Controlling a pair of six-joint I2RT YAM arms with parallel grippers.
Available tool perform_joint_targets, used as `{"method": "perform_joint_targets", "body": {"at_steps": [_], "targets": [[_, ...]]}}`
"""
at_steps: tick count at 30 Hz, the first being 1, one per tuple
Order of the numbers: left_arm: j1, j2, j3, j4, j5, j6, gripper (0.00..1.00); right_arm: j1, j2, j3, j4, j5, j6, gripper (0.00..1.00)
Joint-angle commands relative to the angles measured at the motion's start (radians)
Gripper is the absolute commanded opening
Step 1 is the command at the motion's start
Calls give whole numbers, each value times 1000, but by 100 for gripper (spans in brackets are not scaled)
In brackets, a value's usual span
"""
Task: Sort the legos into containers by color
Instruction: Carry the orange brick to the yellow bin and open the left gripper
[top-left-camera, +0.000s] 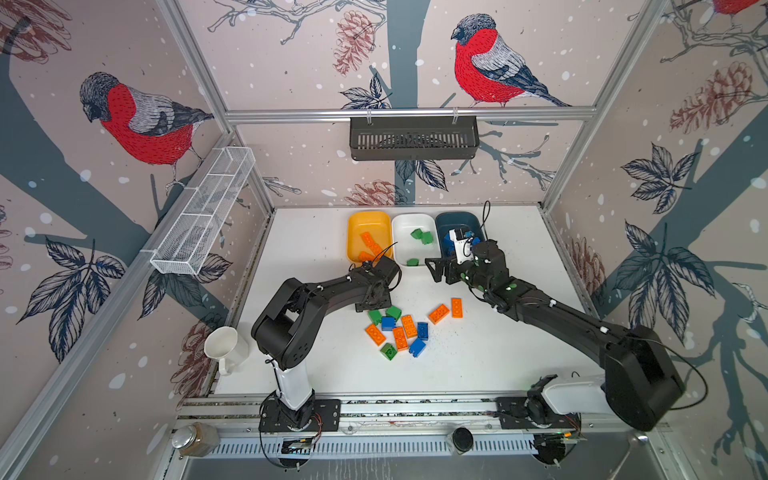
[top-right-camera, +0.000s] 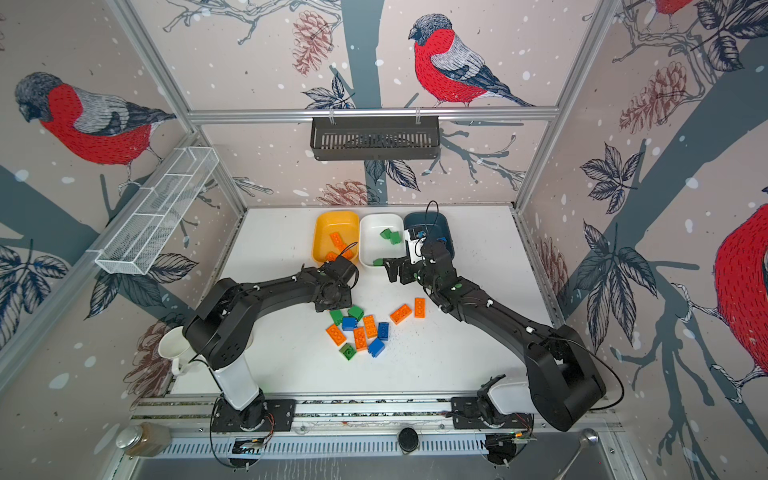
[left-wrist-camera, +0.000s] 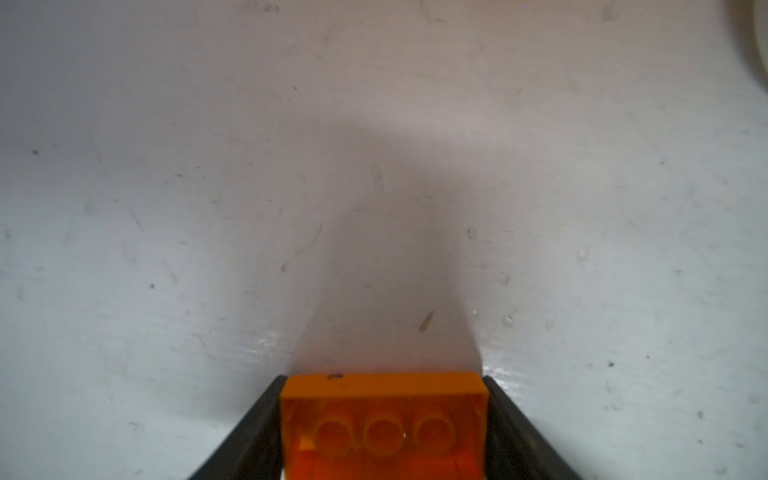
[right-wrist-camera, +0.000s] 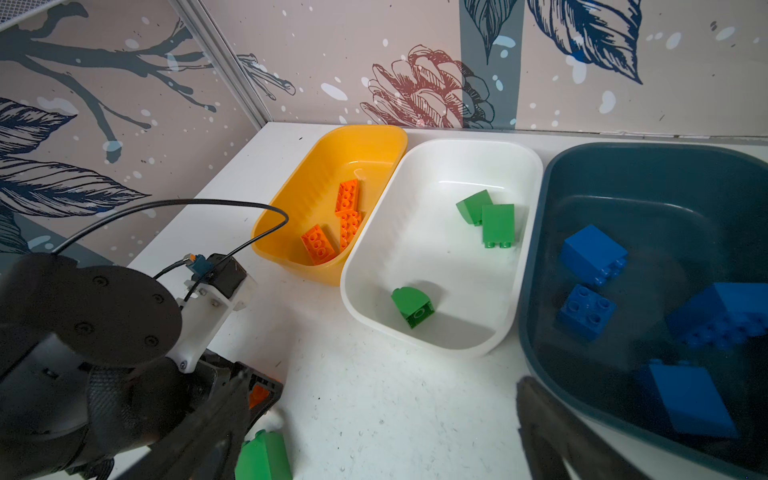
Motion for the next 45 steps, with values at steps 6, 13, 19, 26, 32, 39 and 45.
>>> {"method": "perform_joint_targets", "body": {"at_steps": [6,13,19,26,32,39,45], "targets": [[3,-27,48,-24,-25,34,57,1,11,16,-21,26,2,100],[43,-65,145,-22,-60,92,56,0,0,-1,1,146,73,100],[83,-74,211,23,-84,121,56,3,-9,-13,-3,142,42,100],[151,2,364,54,-87,182,56,5,-8,-3,-24,117,20,100],[195,94,465,76,-86,206,57,7,-7,-7,-35,123,54,99],[233,248,612,55,-64,241,59,13,-19,-22,-61,140,61,99],[239,341,755,-33,-87,260,63,28,-39,-47,-58,162,60,99]]}}
